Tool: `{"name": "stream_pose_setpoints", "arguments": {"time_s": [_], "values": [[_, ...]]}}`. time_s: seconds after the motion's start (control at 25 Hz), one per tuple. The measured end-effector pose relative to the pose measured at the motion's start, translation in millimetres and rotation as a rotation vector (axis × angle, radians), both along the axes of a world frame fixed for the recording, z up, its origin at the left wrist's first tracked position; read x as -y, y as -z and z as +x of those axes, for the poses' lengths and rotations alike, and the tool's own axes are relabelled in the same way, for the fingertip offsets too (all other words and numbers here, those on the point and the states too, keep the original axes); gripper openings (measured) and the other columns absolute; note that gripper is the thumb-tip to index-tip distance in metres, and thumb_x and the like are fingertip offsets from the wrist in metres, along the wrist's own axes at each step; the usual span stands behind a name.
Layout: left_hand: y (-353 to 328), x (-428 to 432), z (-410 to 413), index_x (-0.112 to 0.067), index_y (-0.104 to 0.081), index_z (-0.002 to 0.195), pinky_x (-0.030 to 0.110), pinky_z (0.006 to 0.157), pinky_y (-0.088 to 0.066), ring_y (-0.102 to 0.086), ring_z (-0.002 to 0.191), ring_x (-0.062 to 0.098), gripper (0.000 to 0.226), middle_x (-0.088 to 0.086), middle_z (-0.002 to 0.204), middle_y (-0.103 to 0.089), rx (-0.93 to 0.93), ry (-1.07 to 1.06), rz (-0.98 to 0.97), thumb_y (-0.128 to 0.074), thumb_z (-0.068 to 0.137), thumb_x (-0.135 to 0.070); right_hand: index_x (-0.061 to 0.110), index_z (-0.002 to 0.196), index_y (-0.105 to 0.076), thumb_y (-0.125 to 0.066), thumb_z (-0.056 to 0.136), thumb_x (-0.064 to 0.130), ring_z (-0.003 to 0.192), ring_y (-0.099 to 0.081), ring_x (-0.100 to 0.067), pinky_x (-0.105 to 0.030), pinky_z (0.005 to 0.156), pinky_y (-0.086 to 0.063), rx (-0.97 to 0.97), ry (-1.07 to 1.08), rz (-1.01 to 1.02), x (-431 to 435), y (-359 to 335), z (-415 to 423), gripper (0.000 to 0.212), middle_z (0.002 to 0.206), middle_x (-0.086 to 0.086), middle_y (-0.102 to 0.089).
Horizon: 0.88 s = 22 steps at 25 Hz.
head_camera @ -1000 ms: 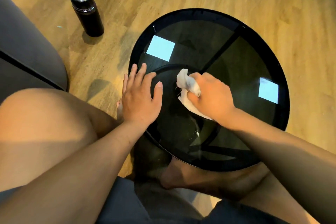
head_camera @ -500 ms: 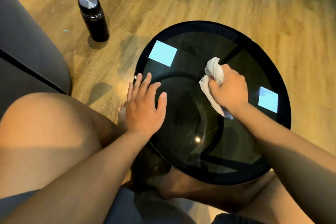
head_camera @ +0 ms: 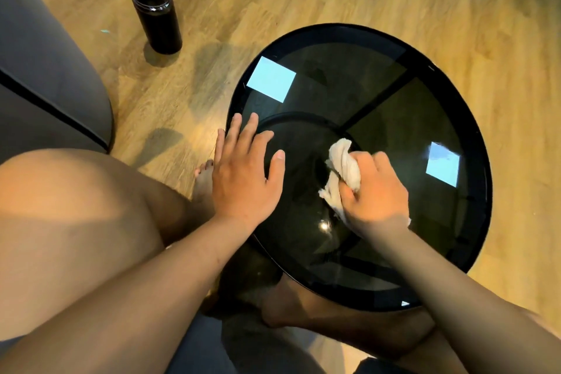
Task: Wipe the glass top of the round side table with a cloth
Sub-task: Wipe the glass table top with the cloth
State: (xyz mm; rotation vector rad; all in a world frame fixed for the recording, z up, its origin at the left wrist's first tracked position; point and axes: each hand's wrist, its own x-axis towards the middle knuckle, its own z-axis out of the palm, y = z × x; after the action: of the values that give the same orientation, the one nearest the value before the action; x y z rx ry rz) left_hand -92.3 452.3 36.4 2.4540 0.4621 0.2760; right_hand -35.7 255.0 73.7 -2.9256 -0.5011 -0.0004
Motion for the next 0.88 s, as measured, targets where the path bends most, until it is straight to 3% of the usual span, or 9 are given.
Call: {"name": "stream_pose_setpoints", "arguments": {"time_s": [0.16,0.28,0.4,0.52,0.68,0.8,0.88], "values": [[-1.2,-0.2,0.7,-0.020,-0.056,0.132,0.040,0.124,-0.004,-0.016,0.152,0.020,0.042,0.003,0.158,-0.036,0.004,-0.001,-0.007,-0.042,0.099,-0.040,0.014,0.116,-0.050,-0.057,0.089,0.033,0.087,-0.055,-0.032,-0.034,0.062,-0.033,0.119,0.021,-0.020,-40.0,5.0,72.3,0.034,0.105,-0.011,-0.050],[-2.1,0.2,0.7,-0.021,-0.057,0.132,0.038,0.124,-0.002,-0.016,0.152,0.019,0.040,0.002,0.158,-0.036,0.008,-0.011,-0.024,-0.044,0.098,-0.039,0.013,0.120,-0.046,-0.055,0.090,0.035,0.099,-0.056,-0.036,-0.038,0.067,-0.038,0.154,0.054,-0.036,-64.3,2.1,137.8,0.038,0.115,-0.014,-0.051],[-1.9,-1.2,-0.6,-0.021,-0.058,0.130,0.042,0.124,-0.007,-0.018,0.151,0.020,0.039,0.003,0.156,-0.039,0.021,-0.010,-0.031,-0.046,0.097,-0.038,0.014,0.127,-0.043,-0.054,0.091,0.037,0.113,-0.052,-0.037,-0.043,0.081,-0.043,0.122,0.134,-0.059,-79.2,4.3,191.6,0.044,0.127,-0.017,-0.049],[-0.2,-1.2,1.7,-0.021,-0.058,0.131,0.044,0.124,-0.009,-0.019,0.151,0.021,0.039,0.003,0.156,-0.039,0.023,-0.006,-0.004,-0.048,0.097,-0.038,0.016,0.135,-0.041,-0.051,0.091,0.041,0.118,-0.051,-0.037,-0.041,0.087,-0.042,0.031,0.300,-0.011,-92.2,-3.8,215.5,0.052,0.133,-0.017,-0.047],[0.2,-2.3,1.2,-0.021,-0.058,0.130,0.045,0.124,-0.008,-0.018,0.151,0.021,0.039,0.003,0.156,-0.039,0.012,0.009,-0.020,-0.048,0.097,-0.039,0.012,0.123,-0.047,-0.053,0.089,0.040,0.103,-0.057,-0.042,-0.041,0.079,-0.043,0.019,0.159,-0.026,-77.8,-10.1,164.2,0.044,0.116,-0.022,-0.055],[-1.0,-4.7,1.6,-0.020,-0.058,0.131,0.044,0.124,-0.008,-0.017,0.151,0.021,0.040,0.004,0.157,-0.037,0.011,0.010,-0.019,-0.045,0.098,-0.040,0.018,0.110,-0.052,-0.056,0.085,0.043,0.085,-0.060,-0.036,-0.035,0.062,-0.035,0.062,0.010,-0.124,-67.2,-11.7,83.2,0.035,0.097,-0.011,-0.058],[-1.3,-3.5,0.8,-0.019,-0.058,0.131,0.046,0.124,-0.010,-0.017,0.151,0.022,0.043,0.005,0.157,-0.037,0.009,0.019,-0.021,-0.041,0.098,-0.042,0.023,0.104,-0.055,-0.054,0.082,0.046,0.079,-0.060,-0.029,-0.033,0.059,-0.039,0.011,-0.042,-0.136,-56.6,-17.3,25.0,0.032,0.090,-0.004,-0.058]]}}
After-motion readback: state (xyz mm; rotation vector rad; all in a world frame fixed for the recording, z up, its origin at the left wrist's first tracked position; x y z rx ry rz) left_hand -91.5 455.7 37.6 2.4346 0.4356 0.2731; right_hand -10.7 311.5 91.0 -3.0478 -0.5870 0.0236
